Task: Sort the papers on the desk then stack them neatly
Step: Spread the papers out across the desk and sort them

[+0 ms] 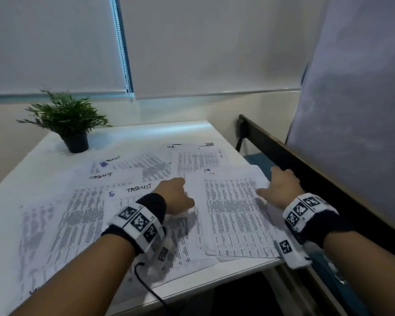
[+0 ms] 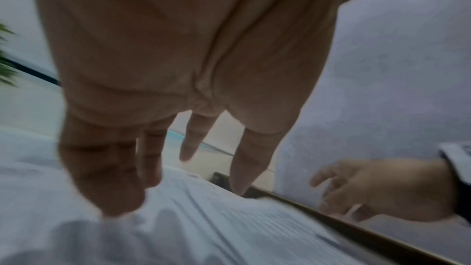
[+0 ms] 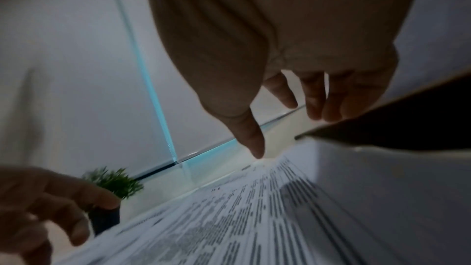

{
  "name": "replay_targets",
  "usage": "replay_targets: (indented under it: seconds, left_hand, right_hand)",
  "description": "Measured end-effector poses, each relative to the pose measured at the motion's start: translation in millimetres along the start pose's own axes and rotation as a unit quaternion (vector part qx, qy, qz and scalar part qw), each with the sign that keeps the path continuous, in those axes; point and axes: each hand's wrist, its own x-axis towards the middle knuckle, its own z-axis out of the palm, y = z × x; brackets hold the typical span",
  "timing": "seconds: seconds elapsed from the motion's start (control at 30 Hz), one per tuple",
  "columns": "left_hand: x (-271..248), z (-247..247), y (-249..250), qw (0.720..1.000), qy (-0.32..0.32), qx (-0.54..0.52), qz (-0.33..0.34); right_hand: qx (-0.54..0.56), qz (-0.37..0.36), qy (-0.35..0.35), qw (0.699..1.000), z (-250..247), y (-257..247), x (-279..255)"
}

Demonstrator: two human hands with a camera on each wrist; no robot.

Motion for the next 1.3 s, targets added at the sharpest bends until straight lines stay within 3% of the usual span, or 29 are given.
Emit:
replay_targets:
  seconds: [0.1, 0.2, 0.37, 0.5, 0.8, 1.0, 1.07, 1.17, 1.3]
  left_hand:
    - [-4, -23, -48, 0.993, 0.001, 0.088, -0.075]
    - [-12, -38, -94, 0.980, 0.002, 0.127, -0.155]
    - [-23, -42, -147, 0.965, -0.006, 0.107, -0.240]
    - [-28, -36, -175, 0.956, 0.000, 0.106, -0.273]
    - [-28, -32, -178, 0.959, 0.083, 0.054, -0.267]
    - [-24, -35, -208, 0.946, 0.013, 0.059, -0.318]
    - [-26, -39, -208, 0.943, 0.004, 0.054, -0.327]
    - [-35, -46, -203, 0.934, 0.042, 0.047, -0.352]
    - [-46, -60, -212, 0.937, 0.110, -0.082, -0.322]
  right_hand:
    - [0.023, -0.066, 0.006, 0.998, -8, -35, -12]
    - [0.102, -0.162, -0.097, 0.977, -2, -90, -32]
    - [0.029, -0.305, -0.210, 0.928, 36, -183, -68]
    - [-0.099, -0.360, -0.228, 0.899, 67, -230, -87]
    - [-0.127, -0.363, -0.212, 0.898, 95, -266, -98]
    - [-0.120, -0.414, -0.206, 0.879, 98, -293, -104]
    - [-0.085, -0.410, -0.207, 0.884, 100, -299, -102]
    - [-0.002, -0.391, -0.220, 0.894, 95, -300, -97]
    - [0.127, -0.329, -0.193, 0.915, 86, -285, -80]
